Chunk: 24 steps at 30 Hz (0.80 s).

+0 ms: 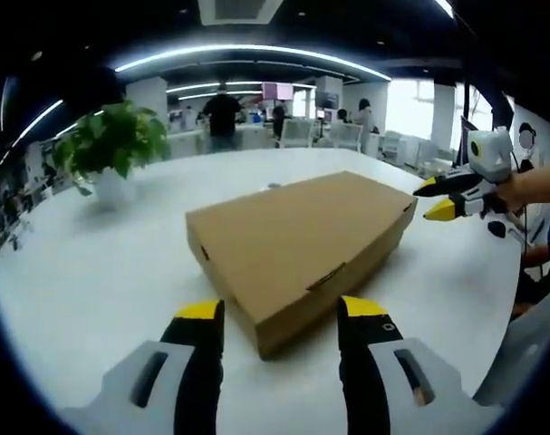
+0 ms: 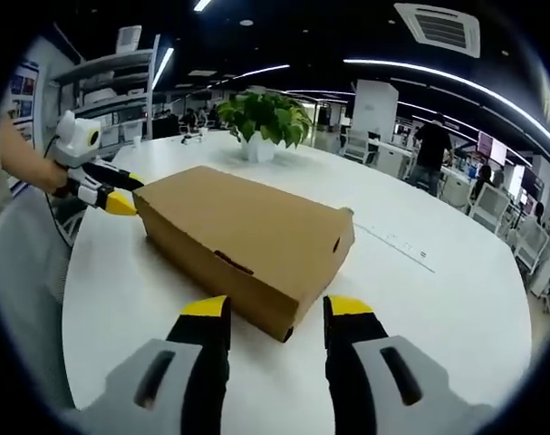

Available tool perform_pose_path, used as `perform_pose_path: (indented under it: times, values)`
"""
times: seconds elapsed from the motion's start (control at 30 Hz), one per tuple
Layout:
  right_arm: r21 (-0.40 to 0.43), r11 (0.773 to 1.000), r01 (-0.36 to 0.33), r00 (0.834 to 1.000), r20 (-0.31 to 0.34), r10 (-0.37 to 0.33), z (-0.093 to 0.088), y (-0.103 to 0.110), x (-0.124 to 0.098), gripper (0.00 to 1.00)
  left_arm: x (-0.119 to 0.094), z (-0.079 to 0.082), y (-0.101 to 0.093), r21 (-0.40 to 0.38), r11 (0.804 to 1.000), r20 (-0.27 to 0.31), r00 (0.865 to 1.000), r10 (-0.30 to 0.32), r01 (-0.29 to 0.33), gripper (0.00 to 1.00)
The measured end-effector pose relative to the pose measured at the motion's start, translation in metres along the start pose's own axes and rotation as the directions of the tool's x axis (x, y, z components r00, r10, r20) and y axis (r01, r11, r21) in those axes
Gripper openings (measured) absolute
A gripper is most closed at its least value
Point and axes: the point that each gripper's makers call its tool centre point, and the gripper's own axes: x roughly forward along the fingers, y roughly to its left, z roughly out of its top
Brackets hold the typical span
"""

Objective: Operate the shoe box by opening the lid, removing the specified soft item, and placing it in the target area until the item is outside and the box remains undamaged.

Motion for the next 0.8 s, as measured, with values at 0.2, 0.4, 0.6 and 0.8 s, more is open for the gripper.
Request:
perform_pose_path:
  times: [0.2, 0.4, 0.6, 0.8]
  values:
    - [-0.017, 0.999, -0.048, 0.998, -0.031, 0.047, -0.004, 0.002, 0.014, 0.38, 0.006, -0.003, 0.001, -0.01, 1.0, -0.011, 1.0, 0.002, -0.002, 0.48]
    - [-0.011, 0.997, -0.081, 0.996, -0.047, 0.08, -0.004, 0.0, 0.027, 0.4, 0.009, -0.002, 0.003, -0.018, 1.0, -0.015, 1.0, 0.006, -0.006, 0.49]
    - [0.016, 0.995, -0.101, 0.994, -0.051, 0.101, -0.004, 0.001, 0.03, 0.44, 0.01, -0.002, 0.003, -0.015, 1.0, -0.015, 1.0, 0.003, -0.003, 0.48]
    - [0.024, 0.996, -0.09, 0.994, -0.055, 0.091, -0.004, 0.004, 0.03, 0.44, 0.009, -0.003, 0.003, -0.015, 1.0, -0.018, 1.0, -0.007, 0.007, 0.47]
